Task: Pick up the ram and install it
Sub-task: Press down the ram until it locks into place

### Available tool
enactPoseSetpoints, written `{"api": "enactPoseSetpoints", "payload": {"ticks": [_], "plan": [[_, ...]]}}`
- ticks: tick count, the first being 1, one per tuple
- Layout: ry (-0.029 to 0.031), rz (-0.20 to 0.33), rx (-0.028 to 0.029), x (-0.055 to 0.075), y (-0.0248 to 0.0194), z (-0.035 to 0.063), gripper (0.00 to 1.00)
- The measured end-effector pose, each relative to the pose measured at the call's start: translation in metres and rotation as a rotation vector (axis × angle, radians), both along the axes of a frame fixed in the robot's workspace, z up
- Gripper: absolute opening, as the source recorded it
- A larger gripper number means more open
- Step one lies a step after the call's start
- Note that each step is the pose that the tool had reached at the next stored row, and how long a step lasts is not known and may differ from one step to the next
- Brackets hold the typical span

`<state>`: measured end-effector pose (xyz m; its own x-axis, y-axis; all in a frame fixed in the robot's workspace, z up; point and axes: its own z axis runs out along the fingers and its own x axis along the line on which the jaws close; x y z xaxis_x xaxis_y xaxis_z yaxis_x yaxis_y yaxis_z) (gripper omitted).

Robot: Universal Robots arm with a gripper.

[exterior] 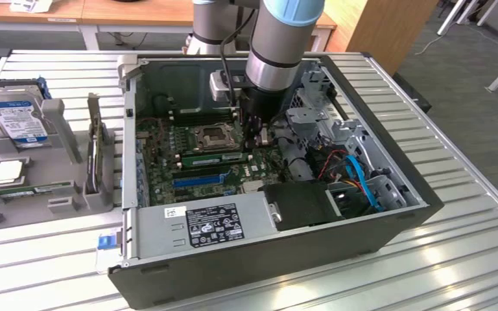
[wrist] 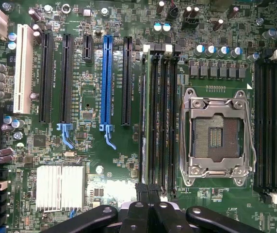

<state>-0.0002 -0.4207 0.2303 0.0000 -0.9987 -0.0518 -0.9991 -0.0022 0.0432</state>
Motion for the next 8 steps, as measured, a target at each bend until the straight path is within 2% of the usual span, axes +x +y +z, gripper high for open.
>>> {"api": "enactPoseSetpoints", "payload": {"ticks": [8], "plan": [[0.0002,0.000,-0.0005,0.0000,-0.0001,-0.0028,0.10]]}}
